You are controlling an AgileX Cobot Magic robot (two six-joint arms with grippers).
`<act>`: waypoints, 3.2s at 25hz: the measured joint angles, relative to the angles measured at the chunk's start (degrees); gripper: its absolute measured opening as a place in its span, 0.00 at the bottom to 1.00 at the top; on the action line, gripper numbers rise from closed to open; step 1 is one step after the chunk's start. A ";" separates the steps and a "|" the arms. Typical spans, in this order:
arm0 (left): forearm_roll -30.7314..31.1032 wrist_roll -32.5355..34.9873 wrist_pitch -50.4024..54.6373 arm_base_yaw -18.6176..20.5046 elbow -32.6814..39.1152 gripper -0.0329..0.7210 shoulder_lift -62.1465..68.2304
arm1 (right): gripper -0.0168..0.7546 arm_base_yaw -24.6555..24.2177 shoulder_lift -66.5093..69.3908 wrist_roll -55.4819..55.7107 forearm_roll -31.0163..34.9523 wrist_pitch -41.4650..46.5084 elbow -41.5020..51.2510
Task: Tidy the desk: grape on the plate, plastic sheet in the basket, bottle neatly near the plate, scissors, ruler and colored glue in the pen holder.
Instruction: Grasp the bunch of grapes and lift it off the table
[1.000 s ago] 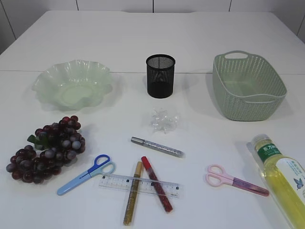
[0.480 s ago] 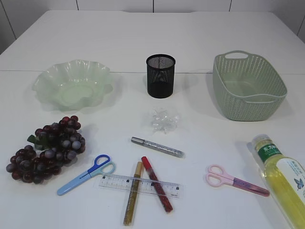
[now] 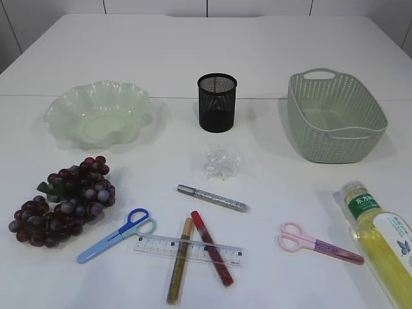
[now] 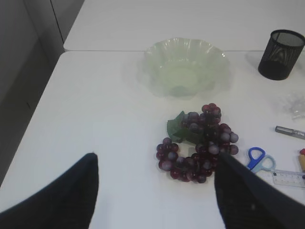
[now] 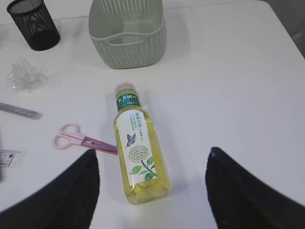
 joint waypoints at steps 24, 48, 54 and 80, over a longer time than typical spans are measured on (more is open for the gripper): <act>-18.67 16.92 -4.09 0.00 -22.13 0.76 69.93 | 0.73 -0.10 51.04 -5.37 5.50 -0.11 -18.28; -12.33 15.77 -8.60 -11.92 -24.70 0.84 89.57 | 0.73 -0.10 53.18 -8.23 6.61 -0.06 -18.28; -11.22 15.72 -11.31 -11.92 -24.70 0.84 91.78 | 0.73 -0.10 53.27 -8.35 6.71 -0.06 -18.28; -9.58 15.72 -16.67 -11.92 -25.26 0.72 99.21 | 0.69 -0.10 53.27 -8.60 6.71 -0.06 -18.28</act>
